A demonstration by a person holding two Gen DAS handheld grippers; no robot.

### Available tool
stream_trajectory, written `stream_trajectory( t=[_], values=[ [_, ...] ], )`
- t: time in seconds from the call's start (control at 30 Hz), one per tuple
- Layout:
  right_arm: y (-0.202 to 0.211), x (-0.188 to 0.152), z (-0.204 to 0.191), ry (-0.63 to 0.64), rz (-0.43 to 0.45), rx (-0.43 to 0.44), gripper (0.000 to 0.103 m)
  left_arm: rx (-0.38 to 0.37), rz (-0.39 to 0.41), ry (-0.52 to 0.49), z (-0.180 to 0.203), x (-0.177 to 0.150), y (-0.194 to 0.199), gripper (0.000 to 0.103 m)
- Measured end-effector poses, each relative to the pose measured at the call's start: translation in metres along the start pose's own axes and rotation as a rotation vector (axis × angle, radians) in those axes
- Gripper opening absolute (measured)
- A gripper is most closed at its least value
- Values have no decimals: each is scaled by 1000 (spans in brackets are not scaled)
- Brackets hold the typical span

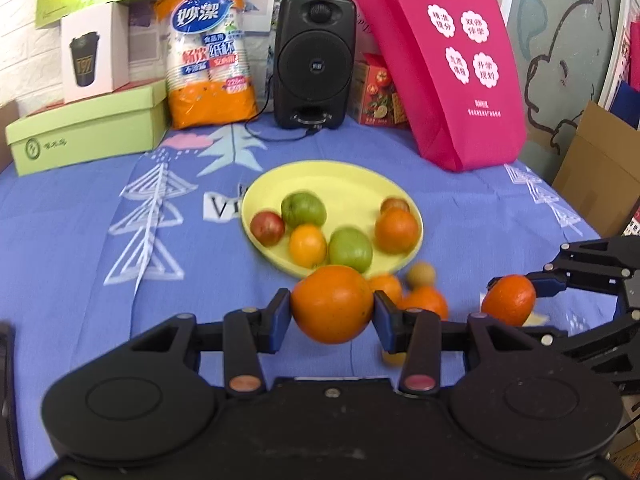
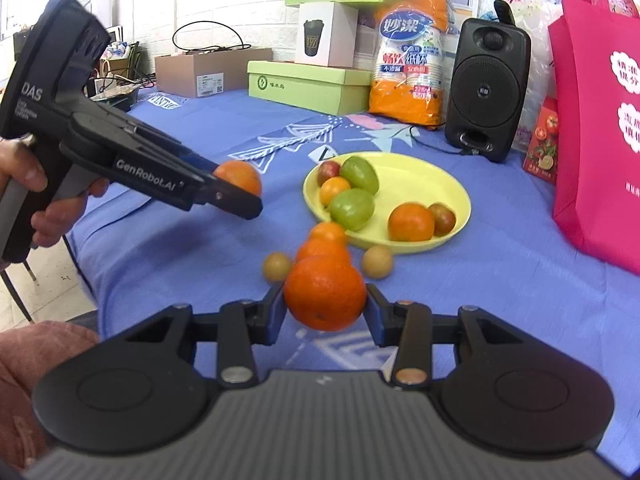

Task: Organize fruits
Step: 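Carry both held oranges over the yellow plate, then open both tools to drop the oranges onto the plate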

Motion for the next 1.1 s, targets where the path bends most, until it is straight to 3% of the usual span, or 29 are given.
stream_trajectory(
  t=[0.47, 0.73, 0.9, 1.1],
  values=[
    [-67, 59, 56, 10, 27, -44, 40, 80, -9, -50, -10, 93, -97, 43],
    [-105, 78, 60, 6, 15, -75, 40, 95, -50, -4, -24, 116, -143, 44],
    [-120, 81, 63, -12, -10, -83, 44, 116, -40, -6, -26, 117, -152, 68],
    [-112, 76, 68, -26, -1, -90, 49, 137, -3, -22, -25, 110, -131, 68]
  ],
)
Point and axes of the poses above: each gripper's, at about its wrist camera, not at the fingertips, and y roughly against the way its jaws point, z to its right, x to its top, the point moved 1 cm from there along -y, roughly the way its jaws point, and after that the axes turned 6 degrees about y, right-handed, at the moved point
